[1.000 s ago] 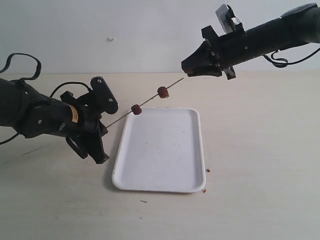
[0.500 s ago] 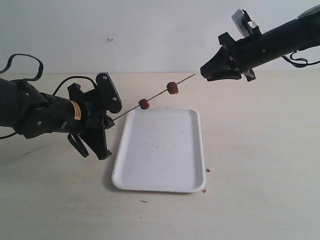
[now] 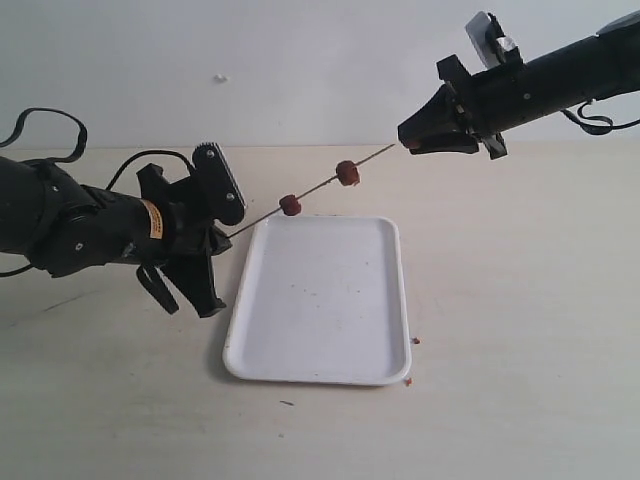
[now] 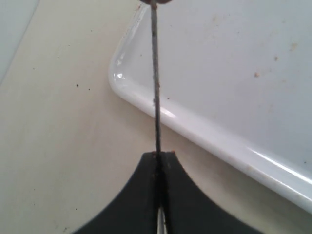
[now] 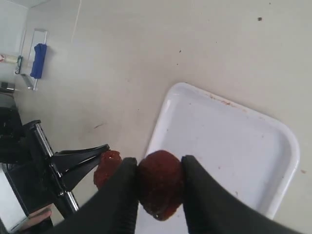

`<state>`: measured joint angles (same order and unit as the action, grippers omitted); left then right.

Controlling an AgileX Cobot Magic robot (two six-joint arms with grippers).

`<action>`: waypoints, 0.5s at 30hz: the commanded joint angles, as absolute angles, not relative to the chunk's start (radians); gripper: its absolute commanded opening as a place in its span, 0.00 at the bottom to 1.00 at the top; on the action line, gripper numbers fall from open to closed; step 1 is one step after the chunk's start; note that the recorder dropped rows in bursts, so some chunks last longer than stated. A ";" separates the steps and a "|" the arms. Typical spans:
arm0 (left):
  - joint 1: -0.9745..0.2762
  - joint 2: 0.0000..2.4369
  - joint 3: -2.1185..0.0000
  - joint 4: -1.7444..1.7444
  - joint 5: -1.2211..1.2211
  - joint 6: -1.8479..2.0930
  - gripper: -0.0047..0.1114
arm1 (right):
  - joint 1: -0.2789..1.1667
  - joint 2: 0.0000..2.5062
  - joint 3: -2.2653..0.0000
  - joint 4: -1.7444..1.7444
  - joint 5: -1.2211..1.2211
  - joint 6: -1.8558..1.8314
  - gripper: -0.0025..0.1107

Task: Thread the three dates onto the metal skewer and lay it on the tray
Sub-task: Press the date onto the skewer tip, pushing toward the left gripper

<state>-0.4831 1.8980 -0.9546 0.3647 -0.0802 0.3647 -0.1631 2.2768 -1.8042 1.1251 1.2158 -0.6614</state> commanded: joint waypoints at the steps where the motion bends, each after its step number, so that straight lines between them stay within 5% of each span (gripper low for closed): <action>1: -0.488 1.900 -0.955 0.353 -0.109 0.362 0.04 | -0.163 2.268 -1.801 1.133 1.221 -0.668 0.28; 15: -0.462 1.919 -0.955 0.355 -0.151 0.364 0.04 | -0.163 2.208 -1.750 1.130 1.221 -0.685 0.28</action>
